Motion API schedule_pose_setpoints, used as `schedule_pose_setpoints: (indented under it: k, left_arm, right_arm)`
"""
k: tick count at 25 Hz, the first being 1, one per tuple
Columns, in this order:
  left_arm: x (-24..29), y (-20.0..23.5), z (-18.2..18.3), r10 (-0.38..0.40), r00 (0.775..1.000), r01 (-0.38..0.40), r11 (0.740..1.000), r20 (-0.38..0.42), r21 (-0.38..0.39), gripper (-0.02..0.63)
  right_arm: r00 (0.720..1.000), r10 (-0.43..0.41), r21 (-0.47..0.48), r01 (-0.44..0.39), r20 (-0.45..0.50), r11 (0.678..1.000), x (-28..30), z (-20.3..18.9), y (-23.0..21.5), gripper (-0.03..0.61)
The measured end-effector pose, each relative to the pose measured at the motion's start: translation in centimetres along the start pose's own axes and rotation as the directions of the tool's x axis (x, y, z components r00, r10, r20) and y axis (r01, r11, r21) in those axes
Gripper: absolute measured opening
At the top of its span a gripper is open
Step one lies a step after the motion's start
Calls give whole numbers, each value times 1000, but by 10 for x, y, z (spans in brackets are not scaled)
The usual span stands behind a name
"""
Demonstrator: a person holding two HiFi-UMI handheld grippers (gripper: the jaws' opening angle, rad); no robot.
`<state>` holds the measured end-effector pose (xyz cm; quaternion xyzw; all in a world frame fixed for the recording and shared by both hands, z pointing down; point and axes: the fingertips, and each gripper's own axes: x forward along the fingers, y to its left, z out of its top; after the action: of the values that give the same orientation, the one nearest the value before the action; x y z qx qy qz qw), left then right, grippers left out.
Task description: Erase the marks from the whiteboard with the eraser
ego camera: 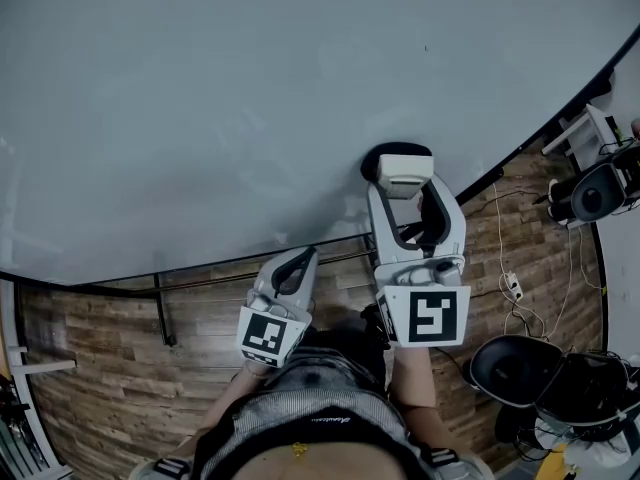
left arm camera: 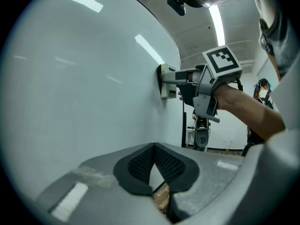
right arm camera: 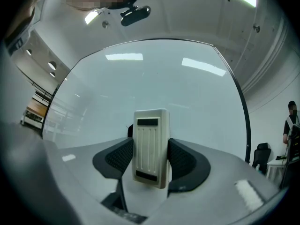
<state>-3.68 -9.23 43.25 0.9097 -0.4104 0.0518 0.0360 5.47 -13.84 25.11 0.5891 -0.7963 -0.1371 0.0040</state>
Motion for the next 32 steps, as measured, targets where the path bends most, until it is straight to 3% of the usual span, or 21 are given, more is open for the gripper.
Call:
schedule_pose_setpoints:
  k: [3, 13, 23, 32]
  left_arm:
    - [-1, -4, 0, -1, 1000, 1, 1000, -5, -21, 3]
    - [-5, -8, 0, -22, 1000, 22, 1000, -8, 13, 3]
    - [-13, -13, 4, -34, 999, 34, 999, 1, 14, 3]
    - [-20, -3, 6, -11, 1000, 11, 1000, -6, -16, 3]
  right_arm:
    - [999, 17, 15, -16, -47, 1000, -5, -20, 8, 238]
    - [983, 93, 94, -79, -155, 992, -13, -74, 27, 239]
    - [999, -2, 54, 0, 39, 999, -19, 21, -19, 239]
    - [1000, -4, 23, 5, -13, 1000, -11, 5, -13, 238]
